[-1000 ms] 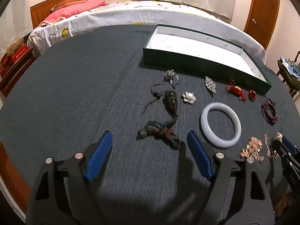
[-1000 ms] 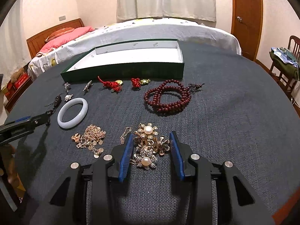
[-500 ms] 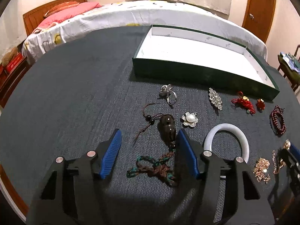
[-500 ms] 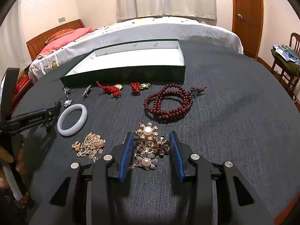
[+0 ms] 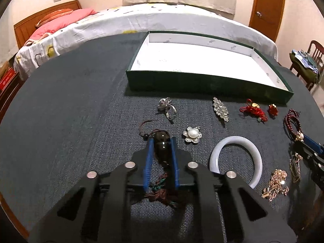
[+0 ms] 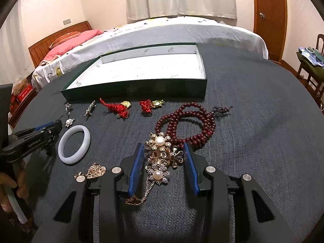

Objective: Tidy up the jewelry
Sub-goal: 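Carry the pendant with the left tool into the box while the right tool drops the brooch there, then withdraw both open tools from the box back over the jewelry, then grip the white jade bangle with the left tool while the right tool grips a rose-gold chain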

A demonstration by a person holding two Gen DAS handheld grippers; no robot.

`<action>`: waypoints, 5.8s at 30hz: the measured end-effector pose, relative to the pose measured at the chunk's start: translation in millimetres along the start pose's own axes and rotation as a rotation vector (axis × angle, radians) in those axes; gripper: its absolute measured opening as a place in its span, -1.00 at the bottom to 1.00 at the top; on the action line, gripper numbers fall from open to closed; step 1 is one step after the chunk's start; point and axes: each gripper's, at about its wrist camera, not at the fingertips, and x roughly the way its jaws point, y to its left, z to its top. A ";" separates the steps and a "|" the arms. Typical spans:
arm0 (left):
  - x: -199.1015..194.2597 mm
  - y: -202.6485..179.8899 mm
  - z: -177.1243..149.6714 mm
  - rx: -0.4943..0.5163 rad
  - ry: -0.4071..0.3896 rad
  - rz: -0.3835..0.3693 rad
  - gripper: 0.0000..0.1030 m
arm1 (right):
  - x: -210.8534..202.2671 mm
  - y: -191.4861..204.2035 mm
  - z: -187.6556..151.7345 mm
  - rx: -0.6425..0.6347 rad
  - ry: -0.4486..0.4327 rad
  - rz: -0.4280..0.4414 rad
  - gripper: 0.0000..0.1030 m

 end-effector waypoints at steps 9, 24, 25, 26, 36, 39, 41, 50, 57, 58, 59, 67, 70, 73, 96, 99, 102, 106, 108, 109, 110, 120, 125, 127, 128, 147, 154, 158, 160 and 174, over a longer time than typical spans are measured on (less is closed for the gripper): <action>-18.8 4.7 -1.0 -0.020 -0.036 -0.013 -0.68 | -11.1 -0.7 2.1 0.012 -0.026 0.015 -0.22; -94.2 -11.2 33.5 -0.010 -0.204 -0.071 -0.69 | -70.3 8.0 37.1 0.013 -0.179 0.053 -0.22; -98.6 -12.7 36.7 -0.008 -0.216 -0.074 -0.68 | -73.4 8.9 39.9 0.012 -0.187 0.056 -0.22; -101.0 -14.1 37.9 -0.008 -0.223 -0.076 -0.68 | -75.1 9.5 41.5 0.011 -0.192 0.061 -0.22; -119.1 -22.0 61.8 -0.007 -0.287 -0.118 -0.69 | -96.7 10.6 65.4 0.018 -0.264 0.093 -0.22; -121.3 -23.0 66.3 -0.006 -0.298 -0.125 -0.69 | -103.8 11.7 71.8 0.013 -0.289 0.092 -0.22; -121.4 -24.3 67.8 -0.006 -0.300 -0.131 -0.69 | -107.7 13.0 75.4 0.008 -0.303 0.092 -0.22; -116.1 -35.1 92.9 0.015 -0.325 -0.159 -0.69 | -112.3 14.5 104.7 -0.020 -0.369 0.073 -0.22; -92.9 -51.4 129.7 0.028 -0.345 -0.178 -0.69 | -94.5 11.0 138.1 -0.025 -0.406 0.051 -0.22; -87.1 -54.8 136.9 0.030 -0.349 -0.180 -0.68 | -89.3 9.7 143.0 -0.024 -0.406 0.049 -0.22; -83.8 -56.1 140.2 0.030 -0.350 -0.183 -0.68 | -85.6 8.9 144.7 -0.024 -0.406 0.048 -0.22; -20.0 -76.0 156.4 0.035 -0.292 -0.189 -0.68 | -11.8 -9.9 155.2 0.037 -0.292 0.042 -0.22; 10.5 -81.6 149.0 0.044 -0.230 -0.187 -0.68 | 21.3 -16.8 144.9 0.057 -0.212 0.035 -0.22; 47.4 -85.3 140.7 0.051 -0.141 -0.184 -0.68 | 48.7 -19.8 133.2 0.064 -0.138 0.027 -0.22; 93.1 -85.6 128.7 0.037 -0.010 -0.163 0.08 | 91.3 -17.4 115.3 0.036 -0.027 -0.002 0.13; 84.1 -81.4 130.3 0.028 -0.019 -0.164 0.15 | 77.4 -16.1 116.4 0.041 -0.056 0.002 0.13; 64.1 -73.5 127.8 0.018 -0.053 -0.164 0.19 | 53.6 -12.2 108.5 0.045 -0.093 0.011 0.13; 27.2 -60.4 111.9 0.002 -0.123 -0.132 0.29 | 22.5 -1.0 83.2 0.045 -0.121 0.031 0.13; 12.2 -55.3 100.0 -0.002 -0.138 -0.121 0.30 | 10.7 5.7 68.5 0.045 -0.124 0.048 0.13; 6.7 -53.4 95.2 -0.005 -0.144 -0.113 0.30 | 4.4 10.9 58.8 0.038 -0.124 0.055 0.13; -3.7 -49.3 85.7 -0.013 -0.155 -0.096 0.30 | -0.5 15.7 50.0 0.026 -0.123 0.058 0.13; -53.0 -20.3 9.2 -0.023 -0.172 0.025 0.31 | -14.5 54.2 -18.6 -0.051 -0.060 0.095 0.13; -58.6 -5.9 -15.5 -0.055 -0.136 0.044 0.31 | -5.9 61.3 -24.3 -0.062 -0.030 0.070 0.11; -59.2 -2.2 -19.3 -0.063 -0.129 0.047 0.31 | -2.4 62.9 -25.6 -0.069 -0.013 0.063 0.03; -60.0 -1.2 -22.3 -0.065 -0.129 0.046 0.31 | -2.6 65.5 -30.0 -0.074 -0.004 0.059 -0.01; -56.9 -17.1 -28.8 -0.046 -0.098 -0.008 0.31 | -15.7 61.0 -31.8 -0.113 -0.021 0.086 -0.78; -53.4 -24.2 -30.1 -0.040 -0.082 -0.032 0.31 | -27.7 39.0 -19.9 -0.066 -0.060 0.063 -0.78; -48.6 -33.2 -28.6 -0.034 -0.064 -0.059 0.32 | -37.7 29.2 -12.1 -0.051 -0.091 0.054 -0.79; -46.2 -40.3 -26.9 -0.027 -0.058 -0.072 0.39 | -42.8 25.0 -9.2 -0.048 -0.108 0.049 -0.79; -15.5 -67.6 -19.2 -0.001 -0.008 -0.095 0.53 | -41.4 5.5 -8.6 0.000 -0.104 0.072 -0.79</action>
